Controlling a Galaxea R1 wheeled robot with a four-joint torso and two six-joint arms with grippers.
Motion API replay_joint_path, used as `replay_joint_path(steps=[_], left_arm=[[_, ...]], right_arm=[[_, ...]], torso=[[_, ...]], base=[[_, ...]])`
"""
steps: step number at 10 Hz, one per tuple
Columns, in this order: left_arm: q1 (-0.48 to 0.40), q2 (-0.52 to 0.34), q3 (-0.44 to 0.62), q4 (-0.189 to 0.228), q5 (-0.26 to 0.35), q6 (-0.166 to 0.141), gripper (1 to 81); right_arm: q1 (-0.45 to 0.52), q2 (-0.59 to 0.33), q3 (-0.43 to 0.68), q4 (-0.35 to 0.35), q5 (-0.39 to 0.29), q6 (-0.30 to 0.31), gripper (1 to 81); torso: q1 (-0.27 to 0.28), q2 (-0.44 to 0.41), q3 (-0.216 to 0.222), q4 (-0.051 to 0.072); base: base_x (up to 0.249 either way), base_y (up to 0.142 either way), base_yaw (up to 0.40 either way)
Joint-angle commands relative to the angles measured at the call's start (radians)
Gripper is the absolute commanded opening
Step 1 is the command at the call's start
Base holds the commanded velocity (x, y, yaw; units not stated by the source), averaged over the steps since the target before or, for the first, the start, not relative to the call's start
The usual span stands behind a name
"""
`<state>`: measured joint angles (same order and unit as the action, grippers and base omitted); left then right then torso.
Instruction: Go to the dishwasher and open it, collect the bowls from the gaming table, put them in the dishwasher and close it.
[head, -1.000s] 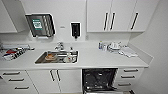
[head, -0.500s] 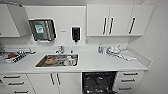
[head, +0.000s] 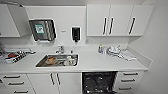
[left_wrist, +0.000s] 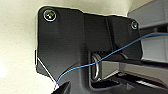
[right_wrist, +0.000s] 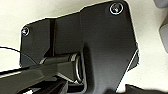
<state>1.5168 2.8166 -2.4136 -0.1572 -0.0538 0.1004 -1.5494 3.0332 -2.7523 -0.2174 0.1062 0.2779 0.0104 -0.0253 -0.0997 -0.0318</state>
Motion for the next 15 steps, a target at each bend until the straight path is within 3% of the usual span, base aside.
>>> replay_joint_path(steps=[1,3,7,15], left_arm=[[-0.036,0.034,-0.123,-0.024,0.091,0.007,81.1],[-0.037,0.058,-0.136,-0.028,0.088,0.005,81.1],[-0.071,0.118,-0.262,-0.024,0.088,0.008,81.1],[-0.077,0.132,-0.274,-0.005,0.088,0.021,81.1]], right_arm=[[0.036,-0.005,-0.004,0.004,-0.051,-0.005,81.1],[0.039,-0.001,-0.002,0.010,-0.049,0.006,81.1],[0.059,0.003,-0.007,0.010,-0.054,0.000,81.1],[0.062,0.009,-0.002,0.012,-0.052,0.000,81.1]], torso=[[0.000,0.000,0.000,0.000],[0.000,0.000,0.000,0.000],[0.000,0.000,0.000,0.000],[0.000,0.000,0.000,0.000]], base=[[0.000,0.000,0.000],[0.000,0.000,0.000],[0.000,0.000,0.000],[0.000,0.000,0.000]])
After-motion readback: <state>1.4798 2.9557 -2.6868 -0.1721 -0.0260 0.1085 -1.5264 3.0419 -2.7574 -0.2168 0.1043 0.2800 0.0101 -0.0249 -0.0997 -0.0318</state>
